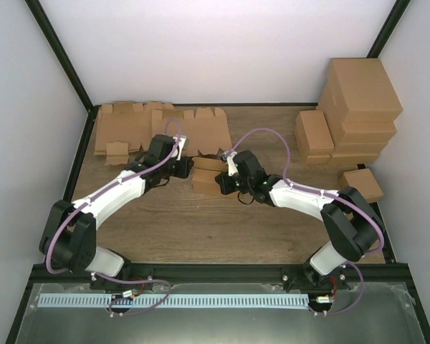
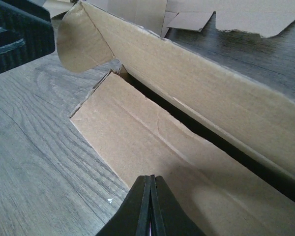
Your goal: Fold the paper box
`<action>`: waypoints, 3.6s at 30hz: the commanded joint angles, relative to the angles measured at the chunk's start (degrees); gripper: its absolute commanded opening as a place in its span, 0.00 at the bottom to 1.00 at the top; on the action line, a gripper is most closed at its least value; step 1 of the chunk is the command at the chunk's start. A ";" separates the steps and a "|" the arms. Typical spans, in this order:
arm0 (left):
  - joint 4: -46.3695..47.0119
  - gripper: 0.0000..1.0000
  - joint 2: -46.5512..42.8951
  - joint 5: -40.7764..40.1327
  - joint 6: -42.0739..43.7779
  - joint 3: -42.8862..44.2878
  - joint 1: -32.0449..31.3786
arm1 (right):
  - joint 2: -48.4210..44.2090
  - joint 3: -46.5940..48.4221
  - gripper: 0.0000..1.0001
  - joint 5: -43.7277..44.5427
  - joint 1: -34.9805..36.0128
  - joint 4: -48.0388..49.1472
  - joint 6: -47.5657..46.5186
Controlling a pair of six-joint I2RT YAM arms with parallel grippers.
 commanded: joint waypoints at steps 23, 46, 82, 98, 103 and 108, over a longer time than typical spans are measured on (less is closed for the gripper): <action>-4.63 0.04 5.74 1.30 2.12 5.69 0.18 | 1.14 0.64 0.01 -9.51 0.45 6.69 -4.12; -5.14 0.04 6.16 1.78 3.71 6.47 0.14 | 3.82 6.67 0.47 2.13 3.35 -0.43 -36.84; -1.51 0.04 5.37 0.32 -2.83 0.14 -1.80 | 9.48 7.92 0.33 7.18 5.37 1.93 -35.10; -3.15 0.04 2.59 -3.76 -1.53 -2.45 -3.27 | 8.04 7.76 0.34 7.38 5.41 1.05 -35.21; -1.31 0.04 2.03 -3.19 -3.02 -5.00 -4.11 | 6.79 7.91 0.36 6.96 6.12 0.33 -34.49; -0.79 0.04 1.75 -3.89 -3.37 -5.75 -4.92 | 1.94 6.80 0.42 1.96 6.15 -0.65 -30.77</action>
